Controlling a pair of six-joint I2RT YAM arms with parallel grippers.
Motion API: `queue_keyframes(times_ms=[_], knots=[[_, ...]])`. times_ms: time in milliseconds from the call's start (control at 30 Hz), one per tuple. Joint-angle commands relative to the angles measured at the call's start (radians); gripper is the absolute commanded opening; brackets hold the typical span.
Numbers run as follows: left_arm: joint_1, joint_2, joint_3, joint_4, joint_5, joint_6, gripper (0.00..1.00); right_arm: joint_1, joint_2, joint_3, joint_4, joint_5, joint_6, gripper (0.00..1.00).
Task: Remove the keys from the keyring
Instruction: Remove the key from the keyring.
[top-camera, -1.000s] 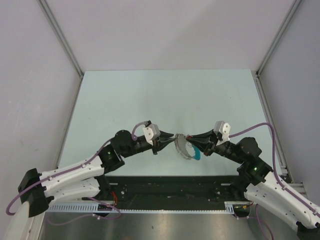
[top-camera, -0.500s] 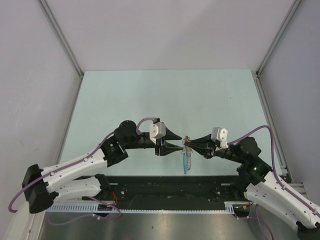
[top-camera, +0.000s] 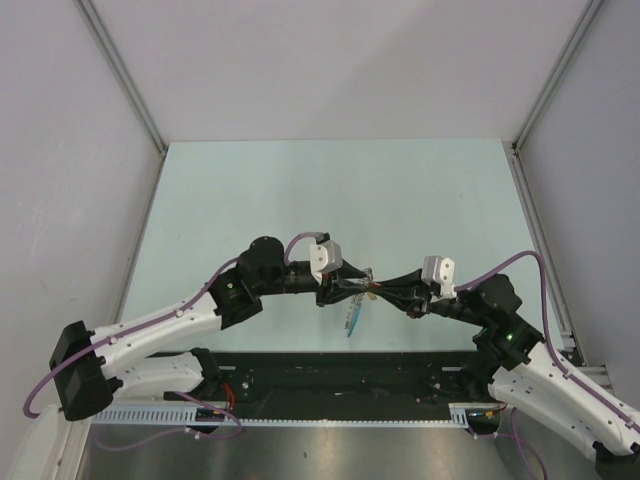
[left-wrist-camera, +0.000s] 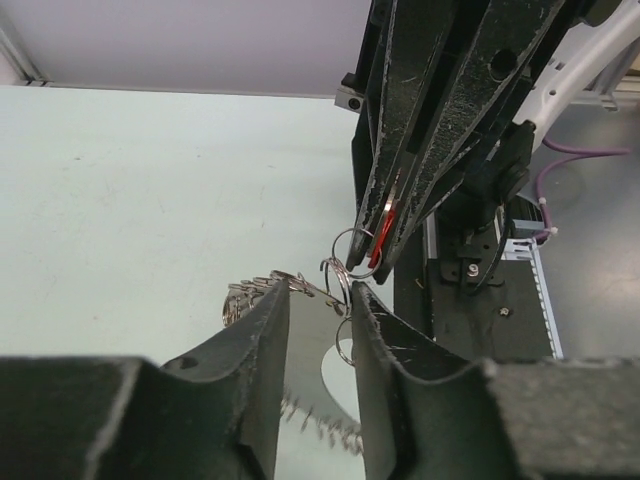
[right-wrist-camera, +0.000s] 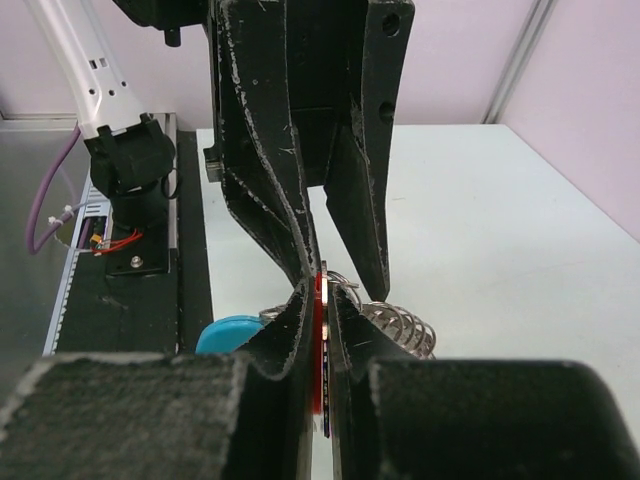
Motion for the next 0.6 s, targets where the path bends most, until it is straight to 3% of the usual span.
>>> queue_keyframes(times_ms=[0,67,100,200,367,567], knots=[[0.0,-0.005,0.034,0.011,-0.029,0.042,0.3,0.018,-0.007,0.023,0.072,0.001,-0.026,0.0],[0.0,0.01,0.046,-0.001,-0.003,0.056,0.24,0.025,-0.01,0.023,0.065,0.002,-0.029,0.0],[0.0,0.015,0.052,-0.012,0.007,0.064,0.15,0.027,-0.011,0.023,0.057,0.004,-0.032,0.0],[0.0,0.018,0.061,-0.032,0.004,0.091,0.0,0.035,-0.027,0.023,0.025,0.031,-0.029,0.0],[0.015,-0.039,-0.047,0.125,-0.058,0.064,0.0,0.042,-0.063,0.018,-0.062,0.097,-0.014,0.0],[0.048,-0.051,-0.09,0.261,-0.012,-0.027,0.0,0.067,-0.094,-0.018,-0.076,0.136,0.031,0.0]])
